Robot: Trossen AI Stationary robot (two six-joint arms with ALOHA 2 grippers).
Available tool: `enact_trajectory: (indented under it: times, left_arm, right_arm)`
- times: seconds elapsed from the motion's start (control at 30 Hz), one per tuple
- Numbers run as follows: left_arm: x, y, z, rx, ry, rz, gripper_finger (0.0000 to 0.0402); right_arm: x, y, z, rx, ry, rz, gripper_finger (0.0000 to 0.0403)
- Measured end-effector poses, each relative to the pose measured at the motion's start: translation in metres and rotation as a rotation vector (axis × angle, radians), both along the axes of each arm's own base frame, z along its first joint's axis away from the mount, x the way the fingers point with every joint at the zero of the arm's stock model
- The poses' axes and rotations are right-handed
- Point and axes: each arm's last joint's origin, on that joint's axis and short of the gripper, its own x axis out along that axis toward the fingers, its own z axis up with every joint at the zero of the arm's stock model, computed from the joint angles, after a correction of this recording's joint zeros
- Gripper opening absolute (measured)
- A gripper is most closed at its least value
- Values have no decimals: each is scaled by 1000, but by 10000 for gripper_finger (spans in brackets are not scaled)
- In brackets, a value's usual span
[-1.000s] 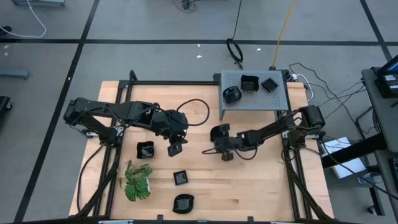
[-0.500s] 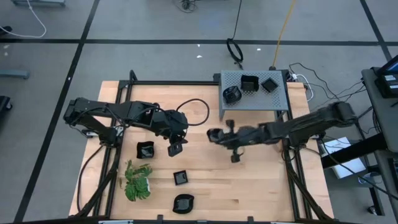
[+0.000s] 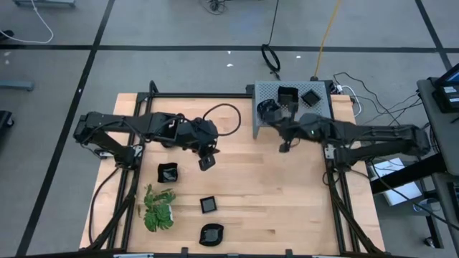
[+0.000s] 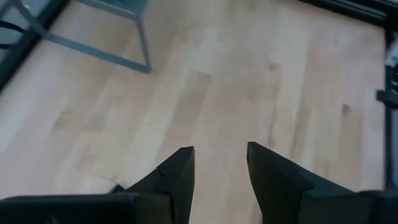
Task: Pick & Place Mini shaped plates
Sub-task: Stack the leaf-shaped plate on the leaf-shaped plates on the shelf
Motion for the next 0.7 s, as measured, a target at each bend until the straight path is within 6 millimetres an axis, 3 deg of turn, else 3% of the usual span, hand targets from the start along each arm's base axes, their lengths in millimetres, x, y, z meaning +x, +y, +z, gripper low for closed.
enact_trajectory:
  times: [0.33,0.7]
  left_arm:
    - [8,24,8,90,-104,101,150]
    - [13,44,15,108,-197,166,150]
  right_arm:
    - [-7,-53,-8,-90,125,91,0]
    - [-8,-64,-15,-170,210,147,0]
